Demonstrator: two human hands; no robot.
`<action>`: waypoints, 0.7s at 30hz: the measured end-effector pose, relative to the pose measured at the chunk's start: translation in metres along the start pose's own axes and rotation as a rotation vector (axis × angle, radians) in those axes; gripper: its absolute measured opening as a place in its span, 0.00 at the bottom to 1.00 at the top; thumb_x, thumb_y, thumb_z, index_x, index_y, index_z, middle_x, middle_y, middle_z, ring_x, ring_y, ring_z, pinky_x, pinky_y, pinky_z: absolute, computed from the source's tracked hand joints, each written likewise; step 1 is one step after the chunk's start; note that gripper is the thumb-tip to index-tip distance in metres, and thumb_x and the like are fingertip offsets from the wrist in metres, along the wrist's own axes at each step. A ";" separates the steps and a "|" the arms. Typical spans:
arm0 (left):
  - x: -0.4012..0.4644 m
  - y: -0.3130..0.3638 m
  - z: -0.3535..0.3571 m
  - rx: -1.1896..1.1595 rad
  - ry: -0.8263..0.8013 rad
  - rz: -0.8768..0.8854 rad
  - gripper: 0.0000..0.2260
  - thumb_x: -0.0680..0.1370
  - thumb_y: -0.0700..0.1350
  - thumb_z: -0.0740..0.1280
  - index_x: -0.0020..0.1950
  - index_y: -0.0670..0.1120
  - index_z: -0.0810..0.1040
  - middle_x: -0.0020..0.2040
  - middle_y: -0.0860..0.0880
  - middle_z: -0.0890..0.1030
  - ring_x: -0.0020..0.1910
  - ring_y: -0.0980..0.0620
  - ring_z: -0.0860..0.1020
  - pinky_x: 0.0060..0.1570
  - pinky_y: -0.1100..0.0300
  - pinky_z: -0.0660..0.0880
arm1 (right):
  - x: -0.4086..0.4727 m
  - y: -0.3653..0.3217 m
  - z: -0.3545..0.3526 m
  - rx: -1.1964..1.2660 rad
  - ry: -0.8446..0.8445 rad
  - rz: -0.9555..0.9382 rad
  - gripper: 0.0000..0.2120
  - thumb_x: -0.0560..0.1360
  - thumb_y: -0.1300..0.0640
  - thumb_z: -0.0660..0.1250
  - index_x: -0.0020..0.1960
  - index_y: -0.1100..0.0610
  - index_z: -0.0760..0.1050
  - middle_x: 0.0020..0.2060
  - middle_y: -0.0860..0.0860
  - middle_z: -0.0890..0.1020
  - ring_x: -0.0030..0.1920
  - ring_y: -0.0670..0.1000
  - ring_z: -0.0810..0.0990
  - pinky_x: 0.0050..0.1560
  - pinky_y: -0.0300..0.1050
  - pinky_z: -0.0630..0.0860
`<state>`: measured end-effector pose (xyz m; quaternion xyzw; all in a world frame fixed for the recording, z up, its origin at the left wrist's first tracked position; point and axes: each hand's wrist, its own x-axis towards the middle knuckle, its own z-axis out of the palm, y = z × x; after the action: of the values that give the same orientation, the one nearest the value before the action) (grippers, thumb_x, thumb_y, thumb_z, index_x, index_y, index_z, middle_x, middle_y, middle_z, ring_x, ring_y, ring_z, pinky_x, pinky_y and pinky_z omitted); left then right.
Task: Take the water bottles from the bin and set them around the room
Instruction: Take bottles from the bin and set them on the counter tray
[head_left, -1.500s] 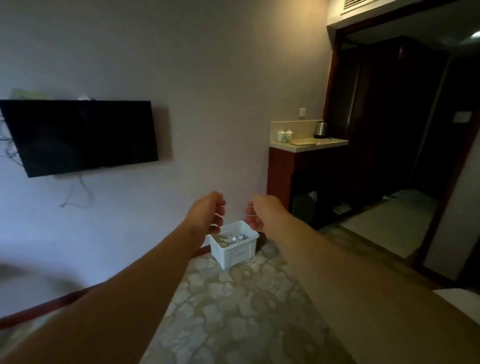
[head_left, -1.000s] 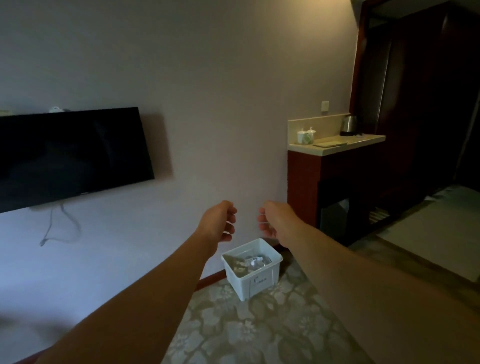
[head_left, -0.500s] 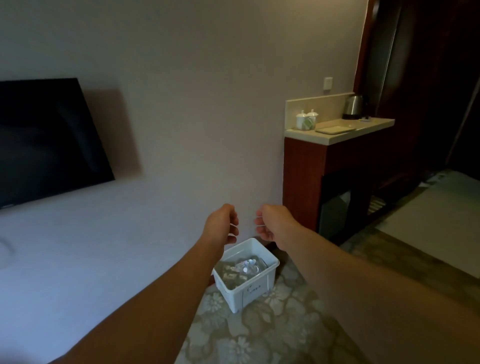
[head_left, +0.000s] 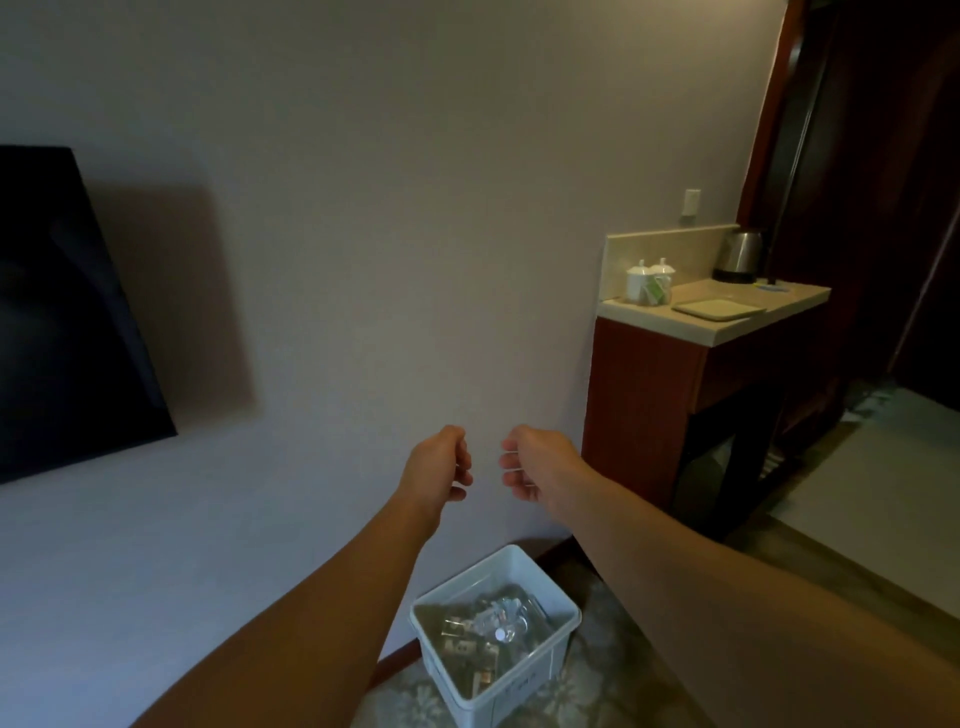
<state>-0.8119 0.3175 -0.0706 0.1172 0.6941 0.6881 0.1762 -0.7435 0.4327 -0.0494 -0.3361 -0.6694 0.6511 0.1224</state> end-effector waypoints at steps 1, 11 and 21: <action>0.014 -0.002 -0.001 -0.006 0.001 -0.008 0.13 0.80 0.46 0.60 0.35 0.46 0.70 0.30 0.50 0.75 0.30 0.50 0.74 0.36 0.57 0.70 | 0.014 -0.001 0.004 0.004 0.002 0.004 0.09 0.79 0.56 0.60 0.49 0.58 0.77 0.40 0.53 0.81 0.34 0.50 0.77 0.32 0.41 0.74; 0.174 -0.037 0.030 -0.018 0.049 -0.062 0.13 0.79 0.45 0.60 0.35 0.46 0.71 0.32 0.48 0.75 0.33 0.49 0.75 0.38 0.55 0.72 | 0.180 -0.003 0.023 0.001 -0.070 0.057 0.10 0.80 0.55 0.59 0.51 0.58 0.78 0.42 0.53 0.82 0.38 0.51 0.79 0.36 0.42 0.76; 0.340 -0.162 0.077 -0.239 0.153 -0.206 0.16 0.80 0.45 0.60 0.32 0.46 0.75 0.28 0.49 0.77 0.28 0.50 0.74 0.29 0.58 0.68 | 0.386 0.070 0.028 -0.115 -0.194 0.093 0.07 0.79 0.57 0.61 0.46 0.57 0.77 0.36 0.52 0.80 0.31 0.50 0.76 0.31 0.41 0.72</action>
<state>-1.0769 0.5217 -0.2596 -0.0292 0.6270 0.7510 0.2051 -1.0272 0.6404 -0.2255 -0.3088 -0.6980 0.6460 0.0073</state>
